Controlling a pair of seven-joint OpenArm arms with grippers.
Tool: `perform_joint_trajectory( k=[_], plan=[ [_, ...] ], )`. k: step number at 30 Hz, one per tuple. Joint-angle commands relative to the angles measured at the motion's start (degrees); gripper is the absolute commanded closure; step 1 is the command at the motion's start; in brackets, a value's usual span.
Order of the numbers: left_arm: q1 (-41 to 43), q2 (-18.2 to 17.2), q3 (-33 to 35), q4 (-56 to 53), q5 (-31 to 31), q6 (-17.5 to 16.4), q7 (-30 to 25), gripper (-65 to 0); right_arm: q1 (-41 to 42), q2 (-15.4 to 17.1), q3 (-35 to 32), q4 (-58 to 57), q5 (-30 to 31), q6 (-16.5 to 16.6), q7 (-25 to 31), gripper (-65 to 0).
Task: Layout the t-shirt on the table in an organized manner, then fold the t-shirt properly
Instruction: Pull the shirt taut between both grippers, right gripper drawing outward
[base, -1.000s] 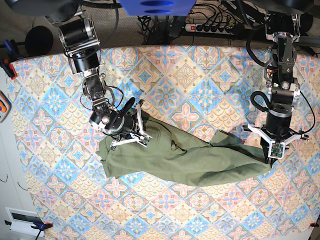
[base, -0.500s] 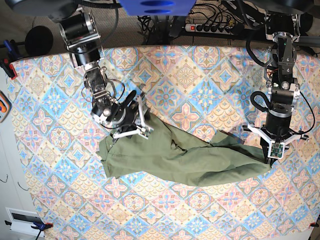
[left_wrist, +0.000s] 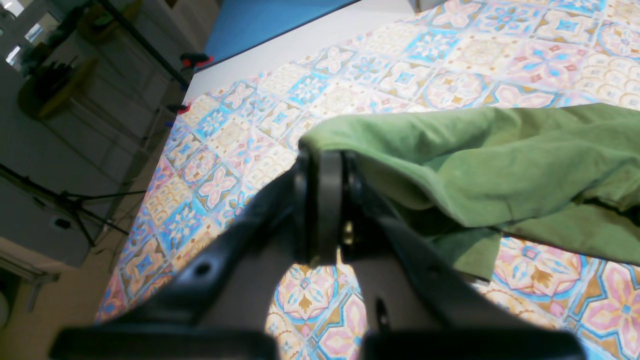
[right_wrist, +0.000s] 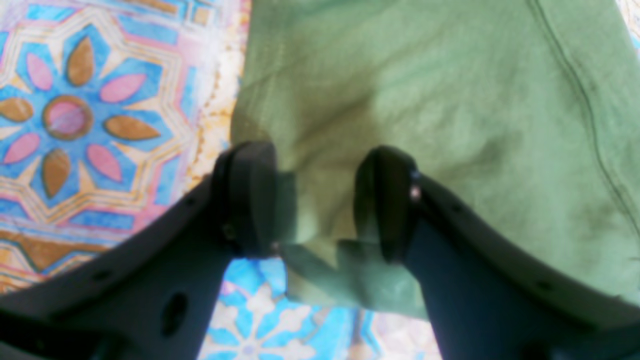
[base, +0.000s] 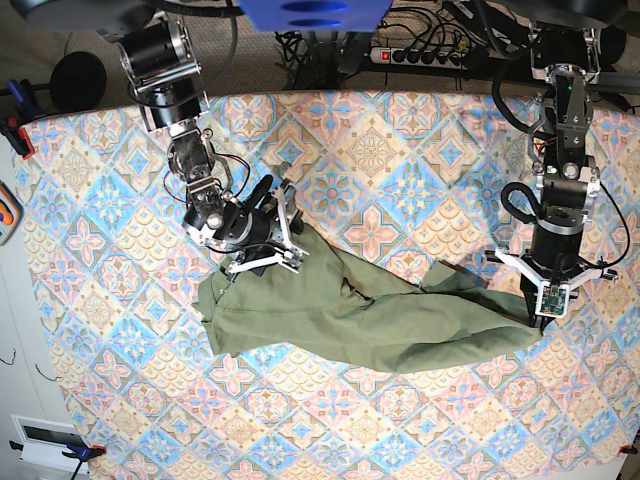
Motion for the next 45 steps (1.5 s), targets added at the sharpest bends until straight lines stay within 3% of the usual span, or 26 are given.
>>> perform_joint_trajectory(
  k=[1, 3, 13, 34, 45],
  plan=[
    [-0.8, -0.9, -0.4, 0.8, 0.4, 0.4, -1.4, 0.0, 1.2, 0.1, 0.1, -0.5, 0.2, -0.1, 0.5, -29.8],
    [-0.9, -0.9, -0.4, 0.8, 0.4, 0.4, -1.4, 0.0, 1.5, 0.1, 0.1, -2.6, 0.2, -0.1, 0.6, -27.3],
    [-1.0, -0.9, -0.4, 0.8, 0.4, 0.4, -1.4, 0.0, 1.5, 0.1, 0.7, -4.6, 0.2, -0.1, 0.1, -0.7],
    [-4.5, -1.0, -0.7, 0.9, 0.5, 0.4, -1.5, 0.0, 1.6, 0.6, 10.9, 14.7, 0.2, -0.1, -4.6, -1.1],
    [-6.8, -1.1, -0.7, 0.9, 0.5, 0.4, -1.4, 0.0, 2.0, 4.5, 12.8, 20.4, 0.5, -0.1, -6.5, -1.1]
  ],
)
